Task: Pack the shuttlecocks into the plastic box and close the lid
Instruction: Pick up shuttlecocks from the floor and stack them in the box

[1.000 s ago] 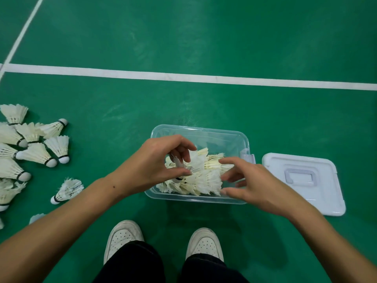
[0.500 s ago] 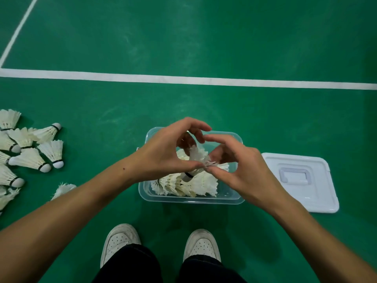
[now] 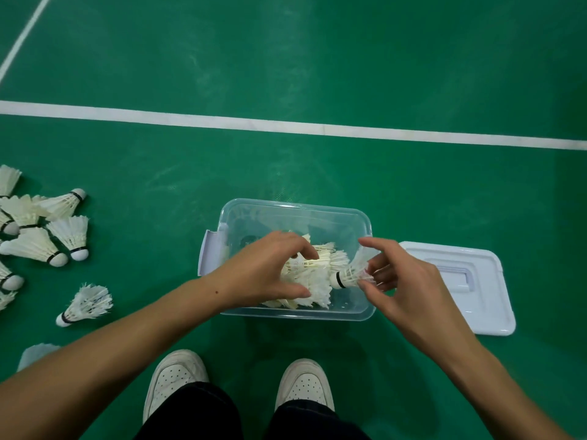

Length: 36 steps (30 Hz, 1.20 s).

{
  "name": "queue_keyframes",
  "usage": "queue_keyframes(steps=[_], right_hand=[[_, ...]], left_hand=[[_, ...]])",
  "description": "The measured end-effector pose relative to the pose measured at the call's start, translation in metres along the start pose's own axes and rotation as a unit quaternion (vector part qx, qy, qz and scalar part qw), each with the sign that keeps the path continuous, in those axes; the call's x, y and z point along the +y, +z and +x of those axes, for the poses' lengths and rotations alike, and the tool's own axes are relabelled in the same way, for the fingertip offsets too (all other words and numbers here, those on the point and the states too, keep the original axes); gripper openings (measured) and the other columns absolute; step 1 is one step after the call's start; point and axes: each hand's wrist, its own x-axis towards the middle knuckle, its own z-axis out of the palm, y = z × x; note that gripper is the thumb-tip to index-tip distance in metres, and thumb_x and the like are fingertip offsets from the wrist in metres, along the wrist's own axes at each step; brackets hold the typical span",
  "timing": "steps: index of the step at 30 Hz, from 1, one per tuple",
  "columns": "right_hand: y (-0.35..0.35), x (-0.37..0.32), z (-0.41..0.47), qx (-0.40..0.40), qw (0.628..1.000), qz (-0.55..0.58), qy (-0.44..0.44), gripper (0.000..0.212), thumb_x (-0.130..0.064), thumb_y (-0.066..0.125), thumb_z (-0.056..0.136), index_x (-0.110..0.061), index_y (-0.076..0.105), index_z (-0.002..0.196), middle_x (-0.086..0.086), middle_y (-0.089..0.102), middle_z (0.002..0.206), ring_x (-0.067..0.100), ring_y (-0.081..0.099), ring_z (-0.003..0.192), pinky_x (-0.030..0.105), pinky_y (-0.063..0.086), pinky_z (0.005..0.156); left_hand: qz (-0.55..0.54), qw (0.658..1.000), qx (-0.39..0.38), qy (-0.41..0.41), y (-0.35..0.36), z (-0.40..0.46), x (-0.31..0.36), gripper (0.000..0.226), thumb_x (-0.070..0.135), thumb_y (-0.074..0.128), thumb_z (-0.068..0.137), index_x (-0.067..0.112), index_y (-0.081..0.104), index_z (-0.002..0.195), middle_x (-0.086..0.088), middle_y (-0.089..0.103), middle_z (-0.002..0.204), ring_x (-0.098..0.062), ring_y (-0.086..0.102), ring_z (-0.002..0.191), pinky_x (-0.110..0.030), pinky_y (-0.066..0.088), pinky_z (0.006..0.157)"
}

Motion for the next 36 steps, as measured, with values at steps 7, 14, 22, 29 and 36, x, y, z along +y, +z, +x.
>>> queue_keyframes(steps=[7, 14, 22, 29, 36], right_hand=[[0.023, 0.004, 0.004, -0.051, 0.993, 0.085, 0.062, 0.059, -0.011, 0.080, 0.090, -0.039, 0.057, 0.136, -0.014, 0.067, 0.091, 0.009, 0.073, 0.075, 0.028, 0.061, 0.072], [0.041, 0.003, 0.009, -0.105, 0.980, 0.123, 0.120, 0.062, -0.009, 0.078, 0.092, -0.040, 0.052, 0.139, -0.005, 0.062, 0.098, 0.009, 0.070, 0.071, 0.019, 0.052, 0.065], [0.060, -0.010, 0.020, -0.132, 0.978, 0.012, 0.163, 0.068, -0.007, 0.076, 0.089, -0.029, 0.042, 0.145, -0.005, 0.059, 0.092, 0.009, 0.060, 0.071, 0.025, 0.049, 0.059], [0.041, -0.014, 0.028, -0.189, 0.968, 0.014, 0.166, 0.089, -0.016, 0.084, 0.086, -0.033, 0.033, 0.156, -0.009, 0.062, 0.096, 0.010, 0.067, 0.083, 0.033, 0.060, 0.078], [0.010, -0.007, 0.030, -0.118, 0.986, -0.020, 0.116, 0.072, -0.031, 0.088, 0.083, -0.032, 0.052, 0.145, -0.011, 0.071, 0.109, 0.007, 0.070, 0.093, 0.038, 0.060, 0.093]], left_hand=[[0.037, 0.999, -0.018, -0.009, 0.016, 0.021, 0.004, 0.066, 0.057, 0.086, 0.078, 0.030, 0.061, 0.133, 0.017, 0.067, 0.127, -0.011, 0.056, 0.110, -0.036, 0.050, 0.097], [0.049, 0.998, -0.022, -0.026, 0.015, 0.016, -0.001, 0.055, 0.057, 0.086, 0.078, 0.037, 0.065, 0.125, 0.026, 0.065, 0.115, -0.001, 0.055, 0.092, -0.028, 0.049, 0.081], [0.135, 0.990, -0.019, -0.021, 0.024, 0.017, 0.004, 0.044, 0.059, 0.076, 0.085, 0.039, 0.074, 0.124, 0.019, 0.067, 0.129, -0.010, 0.060, 0.119, -0.036, 0.054, 0.088], [0.162, 0.986, -0.012, -0.035, 0.025, 0.020, 0.010, 0.049, 0.059, 0.076, 0.086, 0.041, 0.068, 0.132, 0.016, 0.062, 0.130, -0.011, 0.061, 0.114, -0.035, 0.053, 0.084], [0.060, 0.997, 0.017, -0.052, 0.016, 0.006, 0.005, 0.071, 0.070, 0.080, 0.076, 0.040, 0.058, 0.137, 0.017, 0.054, 0.128, -0.006, 0.060, 0.105, -0.034, 0.055, 0.085]])
